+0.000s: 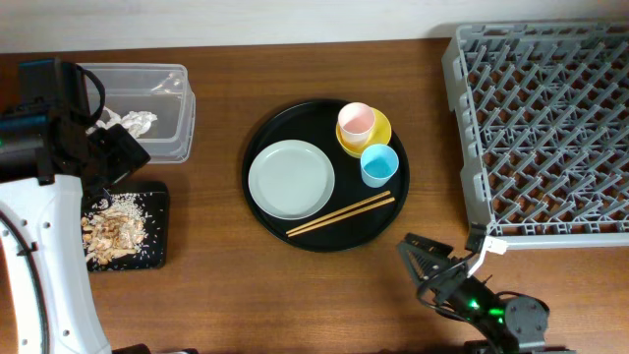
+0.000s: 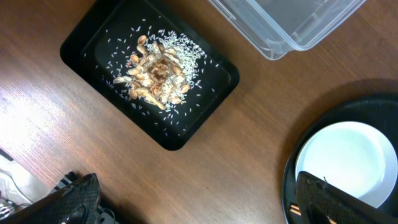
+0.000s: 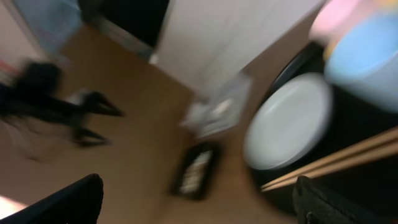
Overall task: Sort waste into correct bins and load items into the dishwasher rack
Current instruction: 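Reach the right gripper to the blue cup on the tray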
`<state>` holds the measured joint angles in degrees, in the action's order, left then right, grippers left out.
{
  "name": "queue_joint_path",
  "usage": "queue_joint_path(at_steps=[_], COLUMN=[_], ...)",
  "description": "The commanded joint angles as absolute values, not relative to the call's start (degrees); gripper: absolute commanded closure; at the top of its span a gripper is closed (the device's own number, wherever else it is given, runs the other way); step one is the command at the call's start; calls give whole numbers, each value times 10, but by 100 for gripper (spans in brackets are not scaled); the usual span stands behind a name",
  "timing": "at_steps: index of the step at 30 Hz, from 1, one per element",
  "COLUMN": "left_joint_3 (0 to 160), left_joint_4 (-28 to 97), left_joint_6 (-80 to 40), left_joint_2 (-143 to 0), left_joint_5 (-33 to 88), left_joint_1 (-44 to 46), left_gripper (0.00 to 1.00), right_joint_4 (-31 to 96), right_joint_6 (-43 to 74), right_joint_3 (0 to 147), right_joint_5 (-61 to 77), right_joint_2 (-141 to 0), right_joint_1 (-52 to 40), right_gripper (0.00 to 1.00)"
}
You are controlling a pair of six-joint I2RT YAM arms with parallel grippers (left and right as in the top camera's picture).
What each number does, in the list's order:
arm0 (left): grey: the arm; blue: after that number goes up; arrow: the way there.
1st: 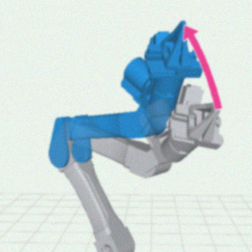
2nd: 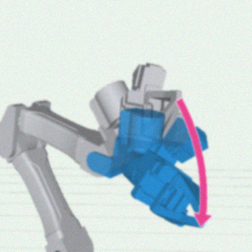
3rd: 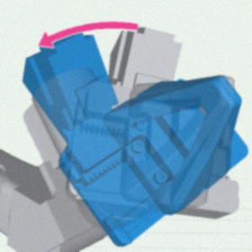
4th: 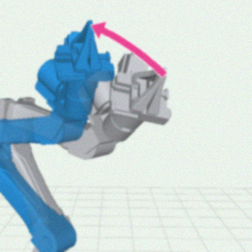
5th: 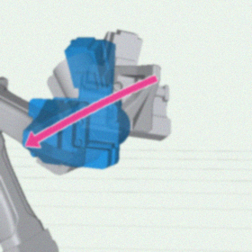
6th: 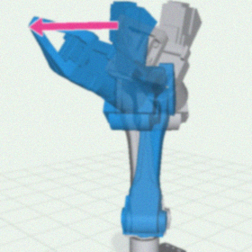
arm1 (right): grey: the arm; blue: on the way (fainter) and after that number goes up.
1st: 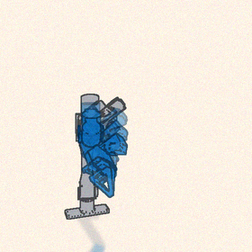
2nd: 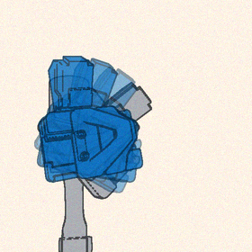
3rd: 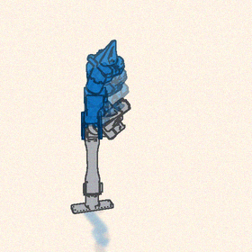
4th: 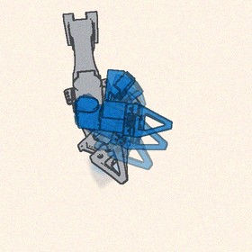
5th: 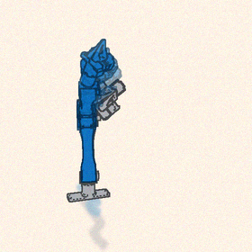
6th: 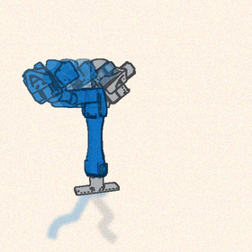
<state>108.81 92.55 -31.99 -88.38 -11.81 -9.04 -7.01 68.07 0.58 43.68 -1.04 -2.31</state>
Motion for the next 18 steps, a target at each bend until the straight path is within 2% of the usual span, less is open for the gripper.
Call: queue_joint_path(at_steps=[1, 2, 3, 5, 7, 14, 18], left_joint_3=[1091, 1091, 1091, 1091, 1091, 1091, 1091], left_joint_4=[927, 927, 927, 927, 927, 927, 927], left_joint_6=[-319, -319, -319, -319, -319, -319, -319], left_joint_2=[-878, -878, -878, -878, -878, -878, -878], left_joint_5=[-114, -114, -114, -114, -114, -114, -114], left_joint_1=[-92, -92, -92, -92, -92, -92, -92], left_gripper=[1, 1, 1, 1, 1, 1, 1], right_joint_4=[-232, -342, -399, -422, -339, 68, 335], right_joint_6=[959, 987, 986, 986, 968, 540, 367], right_joint_3=[4, 10, 19, 64, 134, 537, 786], right_joint_5=[432, 371, 326, 252, 233, 241, 219], right_joint_2=[-7, -7, -7, -7, -12, -161, -318], right_joint_1=[-26, -26, -26, -26, -26, -26, -26], right_gripper=[2, 2, 2, 2, 2, 2, 2])
